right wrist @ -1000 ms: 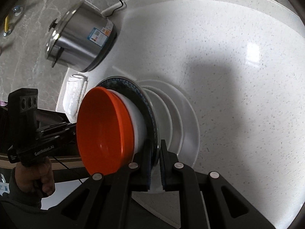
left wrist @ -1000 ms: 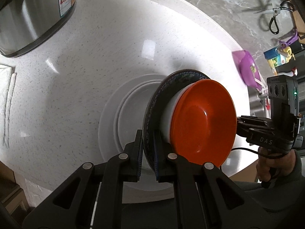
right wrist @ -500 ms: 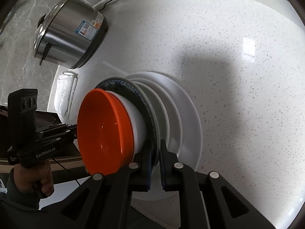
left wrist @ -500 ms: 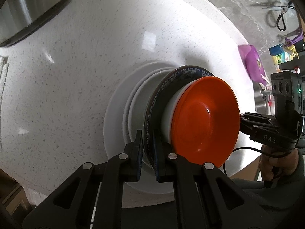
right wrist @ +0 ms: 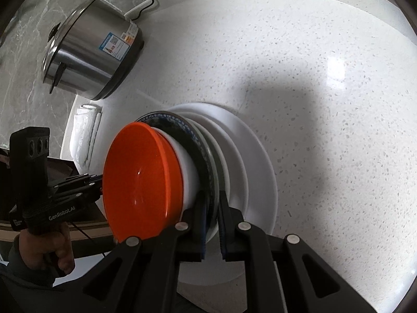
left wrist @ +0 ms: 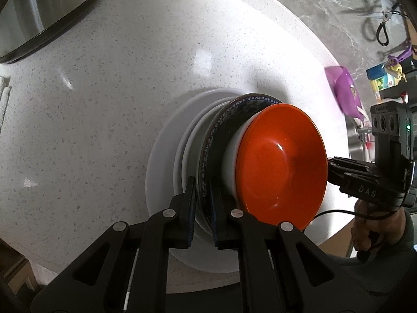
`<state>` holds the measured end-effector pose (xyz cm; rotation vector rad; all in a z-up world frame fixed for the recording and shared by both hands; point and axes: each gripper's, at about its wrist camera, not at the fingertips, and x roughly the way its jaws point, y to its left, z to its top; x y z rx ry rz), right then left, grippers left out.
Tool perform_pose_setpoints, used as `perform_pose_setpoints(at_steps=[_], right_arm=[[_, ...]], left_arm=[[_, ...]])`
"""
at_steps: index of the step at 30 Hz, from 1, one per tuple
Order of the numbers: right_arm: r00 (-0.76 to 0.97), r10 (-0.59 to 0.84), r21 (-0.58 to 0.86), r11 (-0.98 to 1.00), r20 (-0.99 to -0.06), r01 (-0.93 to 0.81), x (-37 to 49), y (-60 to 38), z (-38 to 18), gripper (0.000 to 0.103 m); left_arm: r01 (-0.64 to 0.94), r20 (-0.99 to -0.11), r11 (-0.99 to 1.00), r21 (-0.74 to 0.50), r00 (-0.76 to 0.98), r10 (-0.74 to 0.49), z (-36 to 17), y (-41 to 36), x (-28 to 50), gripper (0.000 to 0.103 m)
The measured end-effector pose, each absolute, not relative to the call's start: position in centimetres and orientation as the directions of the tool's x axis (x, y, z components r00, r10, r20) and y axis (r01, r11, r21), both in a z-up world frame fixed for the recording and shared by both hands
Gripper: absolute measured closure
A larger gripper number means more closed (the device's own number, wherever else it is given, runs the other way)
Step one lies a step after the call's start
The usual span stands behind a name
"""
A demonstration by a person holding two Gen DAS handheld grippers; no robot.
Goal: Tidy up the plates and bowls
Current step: 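Lower the stack onto the large white plate and open both grippers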
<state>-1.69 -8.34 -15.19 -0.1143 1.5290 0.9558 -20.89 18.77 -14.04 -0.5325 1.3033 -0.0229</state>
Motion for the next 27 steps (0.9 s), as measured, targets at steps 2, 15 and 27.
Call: perform_pose_setpoints(at_steps=[2,15,27], right_arm=[[-0.207,0.447,0.476,0.654,-0.87,-0.588,-1.9,-8.5,-15.0,0.091],[-0.033,0.487,0.41,0.694,-0.873,-0.591,-1.6,-12.5,-11.0,0.046],[0.185,0.56,0.34,0.699,-0.808,-0.629,-6.4,-16.1,-3.2,0.017]], left_arm=[[-0.269,-0.908,0.885,-0.381,0.287,-0.304,-13.9,18.7,-21.1,0.093],[-0.323,-0.884,0.92,-0.221,0.465,-0.049,-7.5,18.1,-24.6,0.013],[-0.406,-0.754,0.91,-0.082,0.622,0.21,2.1,9.0,-31.7,0.011]])
